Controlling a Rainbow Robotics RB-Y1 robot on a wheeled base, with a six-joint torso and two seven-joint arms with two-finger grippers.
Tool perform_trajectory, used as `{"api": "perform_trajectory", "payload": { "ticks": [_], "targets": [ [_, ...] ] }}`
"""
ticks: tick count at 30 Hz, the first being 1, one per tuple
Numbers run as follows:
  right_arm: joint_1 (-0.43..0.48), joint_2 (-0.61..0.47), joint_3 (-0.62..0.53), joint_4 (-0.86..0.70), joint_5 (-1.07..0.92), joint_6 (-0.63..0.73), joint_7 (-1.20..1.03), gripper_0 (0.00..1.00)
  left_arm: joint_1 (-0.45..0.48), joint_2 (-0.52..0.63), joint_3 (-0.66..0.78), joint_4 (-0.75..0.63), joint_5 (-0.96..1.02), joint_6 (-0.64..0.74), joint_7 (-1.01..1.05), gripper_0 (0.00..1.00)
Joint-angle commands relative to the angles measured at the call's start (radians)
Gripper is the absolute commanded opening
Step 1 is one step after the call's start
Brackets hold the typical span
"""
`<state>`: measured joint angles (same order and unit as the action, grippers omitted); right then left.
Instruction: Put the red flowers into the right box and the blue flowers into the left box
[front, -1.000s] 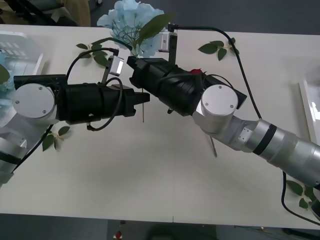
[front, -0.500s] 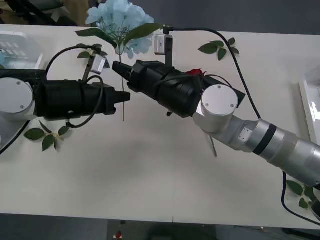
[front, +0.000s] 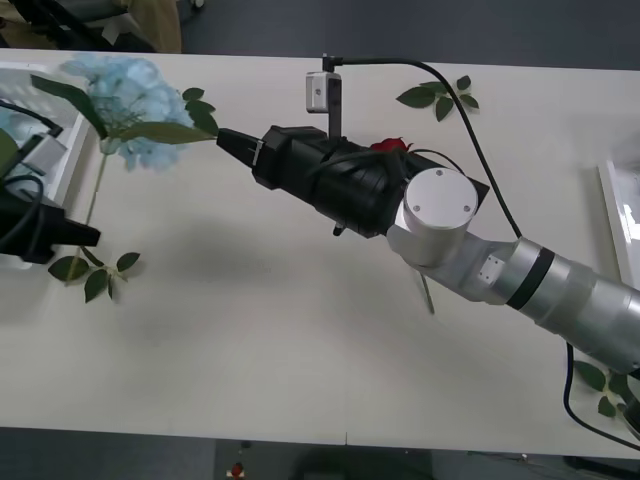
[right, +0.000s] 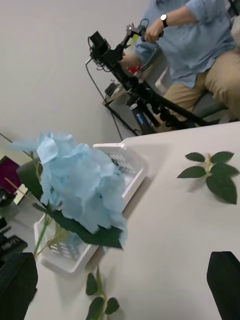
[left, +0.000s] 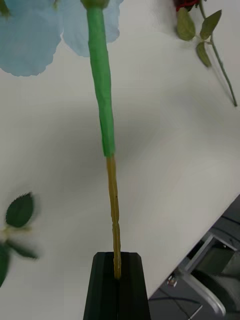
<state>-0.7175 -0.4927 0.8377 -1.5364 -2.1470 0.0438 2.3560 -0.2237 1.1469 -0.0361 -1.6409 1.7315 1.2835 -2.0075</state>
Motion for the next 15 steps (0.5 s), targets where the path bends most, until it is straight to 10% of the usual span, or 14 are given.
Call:
{"api": "perform_trajectory", "payload": {
  "ticks": [1,15],
  "targets": [
    [-0.022,-0.049,-0.022,-0.016,-0.043,0.047,-0.001,1.00,0.049,0.016,0.157,0.053,-0.024,0.125,0.022,0.00],
    [0.069,-0.313,-0.032,-0.028,-0.088,0.214,-0.225,1.00,0.351,-0.019,0.490,0.001,-0.285,0.174,-0.106,0.01]
  ]
}}
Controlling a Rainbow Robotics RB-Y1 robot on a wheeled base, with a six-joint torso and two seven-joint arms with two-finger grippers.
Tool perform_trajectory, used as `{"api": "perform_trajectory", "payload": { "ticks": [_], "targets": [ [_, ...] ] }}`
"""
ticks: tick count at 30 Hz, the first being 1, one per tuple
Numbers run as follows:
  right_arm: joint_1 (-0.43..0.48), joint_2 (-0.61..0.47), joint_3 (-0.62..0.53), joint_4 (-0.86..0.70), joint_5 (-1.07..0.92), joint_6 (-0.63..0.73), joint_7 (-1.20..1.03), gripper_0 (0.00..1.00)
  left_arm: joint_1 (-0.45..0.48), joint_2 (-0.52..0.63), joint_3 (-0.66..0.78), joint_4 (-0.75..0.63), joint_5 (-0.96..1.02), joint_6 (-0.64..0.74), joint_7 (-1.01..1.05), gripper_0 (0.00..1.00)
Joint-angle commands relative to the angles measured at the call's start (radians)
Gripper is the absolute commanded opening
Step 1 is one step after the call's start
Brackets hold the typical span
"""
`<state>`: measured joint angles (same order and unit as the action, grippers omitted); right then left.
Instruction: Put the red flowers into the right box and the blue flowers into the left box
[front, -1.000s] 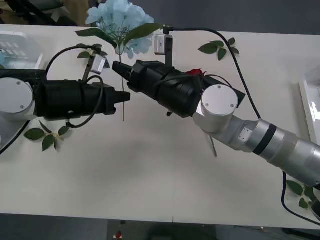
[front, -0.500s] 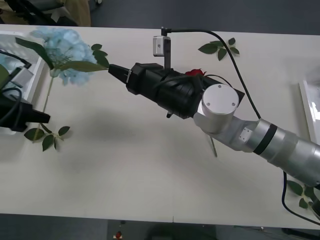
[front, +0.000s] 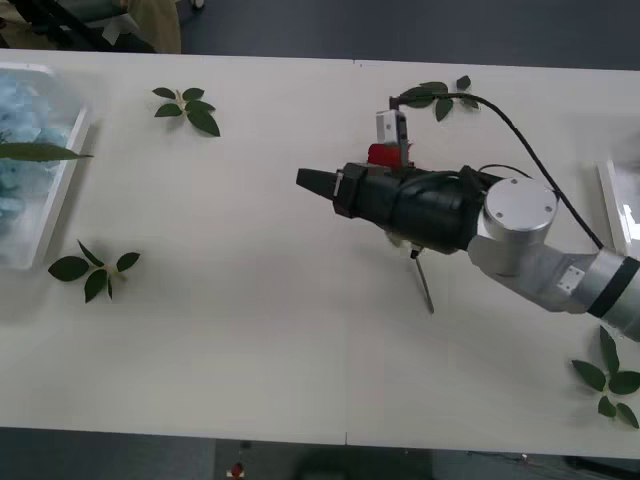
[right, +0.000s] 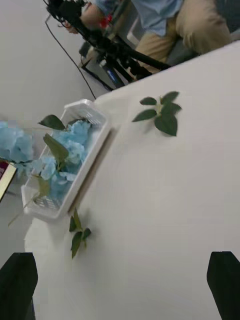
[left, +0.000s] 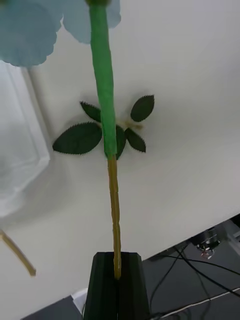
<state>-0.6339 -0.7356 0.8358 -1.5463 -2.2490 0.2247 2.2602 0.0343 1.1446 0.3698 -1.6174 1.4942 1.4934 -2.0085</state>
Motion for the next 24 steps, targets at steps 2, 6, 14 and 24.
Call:
{"api": "perform_trajectory", "payload": {
  "ticks": [2,6,14,24],
  "targets": [
    [-0.015,-0.079,-0.061,0.012,0.020,0.087,-0.191,1.00,0.144,-0.035,0.130,-0.038,-0.081,-0.094,-0.157,0.01],
    [-0.024,-0.080,-0.150,0.089,0.094,0.237,-0.376,1.00,0.203,-0.054,0.175,-0.062,-0.172,-0.200,-0.211,0.01],
    [-0.032,-0.018,-0.532,0.118,0.737,0.670,-0.900,1.00,0.210,-0.054,0.187,-0.061,-0.394,-0.347,-0.208,0.01],
    [-0.064,0.067,-0.705,0.058,1.168,0.998,-1.084,1.00,0.105,-0.045,0.127,0.086,-0.552,-0.381,-0.190,0.01]
  ]
}}
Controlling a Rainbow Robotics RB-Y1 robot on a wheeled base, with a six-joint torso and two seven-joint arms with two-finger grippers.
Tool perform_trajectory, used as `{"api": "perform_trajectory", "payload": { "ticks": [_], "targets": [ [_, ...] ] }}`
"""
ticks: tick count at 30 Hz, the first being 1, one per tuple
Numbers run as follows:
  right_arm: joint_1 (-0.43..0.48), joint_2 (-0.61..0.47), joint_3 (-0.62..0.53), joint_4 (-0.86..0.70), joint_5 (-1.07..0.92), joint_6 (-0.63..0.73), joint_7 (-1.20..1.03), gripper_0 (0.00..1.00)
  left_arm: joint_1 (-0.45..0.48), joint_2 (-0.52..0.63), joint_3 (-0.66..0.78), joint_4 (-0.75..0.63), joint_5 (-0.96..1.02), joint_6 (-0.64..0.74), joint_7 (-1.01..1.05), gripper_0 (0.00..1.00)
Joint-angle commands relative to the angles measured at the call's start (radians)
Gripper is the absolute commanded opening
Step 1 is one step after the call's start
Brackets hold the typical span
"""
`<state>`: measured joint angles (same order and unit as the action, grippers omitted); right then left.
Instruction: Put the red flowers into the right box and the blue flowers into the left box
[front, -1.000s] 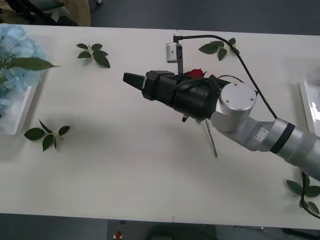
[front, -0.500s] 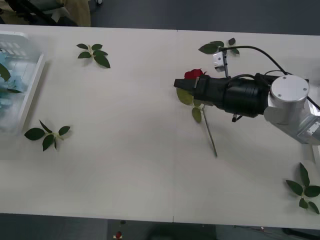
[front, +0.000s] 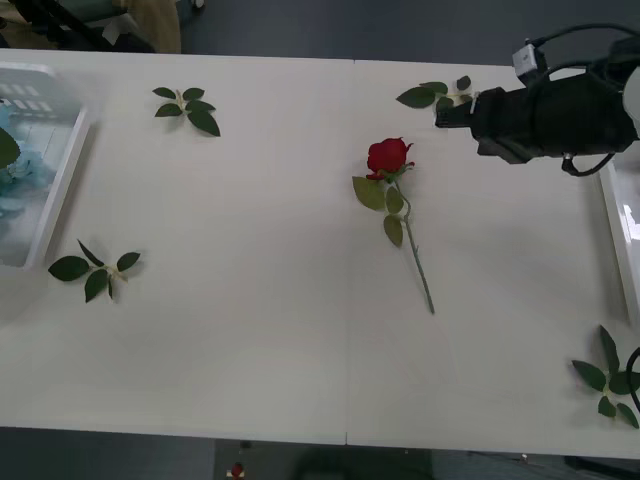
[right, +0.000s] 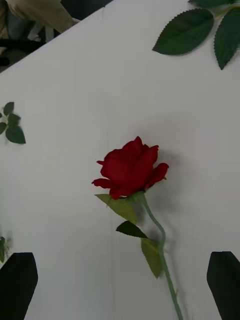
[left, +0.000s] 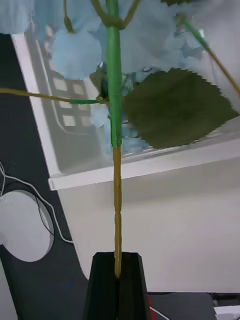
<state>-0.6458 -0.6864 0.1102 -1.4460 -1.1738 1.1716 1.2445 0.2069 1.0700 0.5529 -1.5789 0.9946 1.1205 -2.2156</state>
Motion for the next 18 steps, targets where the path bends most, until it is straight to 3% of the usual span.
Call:
{"api": "perform_trajectory", "payload": {
  "ticks": [1,10,12,15,17,18],
  "targets": [
    [-0.058,0.025,0.020,-0.043,0.131,0.072,-0.083,1.00,-0.078,0.030,-0.074,0.070,-0.060,-0.008,0.019,0.00],
    [-0.064,0.110,0.025,-0.068,0.368,0.197,-0.105,1.00,-0.083,0.028,-0.162,0.137,-0.108,-0.068,0.019,0.01],
    [-0.063,0.120,0.048,-0.077,0.407,0.207,-0.106,1.00,-0.083,0.030,-0.172,0.137,-0.119,-0.068,0.019,0.06],
    [-0.066,0.122,0.112,-0.088,0.465,0.203,-0.116,1.00,-0.084,0.028,-0.172,0.132,-0.145,-0.068,0.014,0.63],
    [-0.071,0.126,0.140,-0.088,0.488,0.197,-0.122,1.00,-0.084,0.030,-0.172,0.128,-0.166,-0.068,0.013,0.78],
    [-0.072,0.131,0.149,-0.088,0.503,0.195,-0.123,1.00,-0.084,0.028,-0.172,0.128,-0.175,-0.068,0.011,0.81]
  ]
}}
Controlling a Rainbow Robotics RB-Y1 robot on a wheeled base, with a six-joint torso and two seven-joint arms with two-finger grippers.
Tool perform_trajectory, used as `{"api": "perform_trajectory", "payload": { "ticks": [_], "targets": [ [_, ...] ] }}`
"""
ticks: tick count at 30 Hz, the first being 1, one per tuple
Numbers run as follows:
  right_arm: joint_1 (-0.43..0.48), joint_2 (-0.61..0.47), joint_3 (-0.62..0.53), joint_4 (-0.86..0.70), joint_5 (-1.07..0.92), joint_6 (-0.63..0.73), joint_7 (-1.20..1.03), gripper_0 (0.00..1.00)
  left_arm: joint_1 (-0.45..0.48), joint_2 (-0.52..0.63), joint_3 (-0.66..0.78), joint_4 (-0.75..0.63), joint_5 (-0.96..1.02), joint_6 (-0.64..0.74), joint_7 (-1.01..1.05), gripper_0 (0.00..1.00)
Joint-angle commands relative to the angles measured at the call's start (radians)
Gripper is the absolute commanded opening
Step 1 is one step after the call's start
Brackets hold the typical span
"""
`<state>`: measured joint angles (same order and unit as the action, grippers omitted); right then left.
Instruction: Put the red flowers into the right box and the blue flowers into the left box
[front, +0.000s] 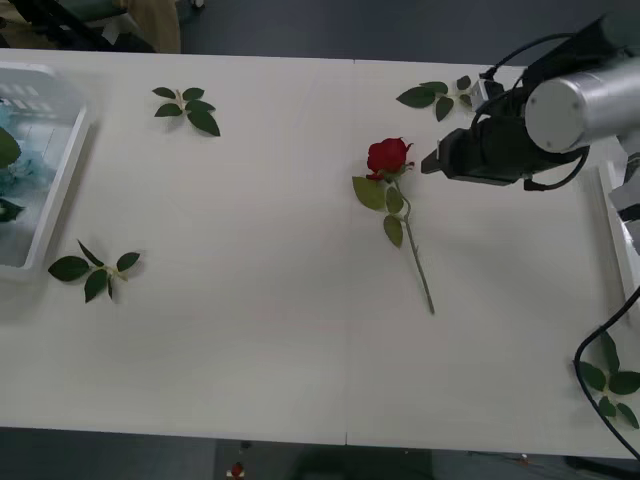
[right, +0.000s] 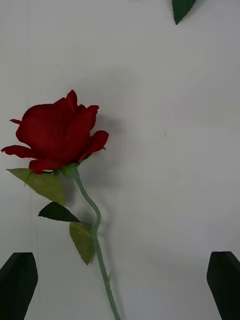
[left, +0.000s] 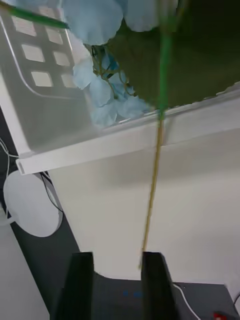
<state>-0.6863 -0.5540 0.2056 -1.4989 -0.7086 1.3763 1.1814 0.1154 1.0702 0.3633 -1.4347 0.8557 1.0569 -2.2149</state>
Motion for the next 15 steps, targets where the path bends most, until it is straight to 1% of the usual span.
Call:
{"api": "perform_trajectory", "payload": {
  "ticks": [1,3,9,15],
  "targets": [
    [-0.038,0.008,0.069,-0.034,0.060,-0.009,-0.062,1.00,0.007,0.028,0.016,-0.016,-0.041,-0.002,0.011,0.84],
    [-0.045,0.019,0.098,-0.034,0.097,-0.009,-0.065,1.00,0.007,0.028,0.017,-0.016,-0.047,0.015,0.011,0.87],
    [-0.084,0.060,0.173,0.022,0.153,-0.028,-0.080,1.00,-0.002,0.028,0.017,-0.016,-0.021,0.087,0.011,0.91],
    [-0.113,0.108,0.184,0.095,0.162,-0.086,-0.077,1.00,0.000,0.028,0.017,-0.016,0.000,0.089,0.006,0.93]
  ]
}}
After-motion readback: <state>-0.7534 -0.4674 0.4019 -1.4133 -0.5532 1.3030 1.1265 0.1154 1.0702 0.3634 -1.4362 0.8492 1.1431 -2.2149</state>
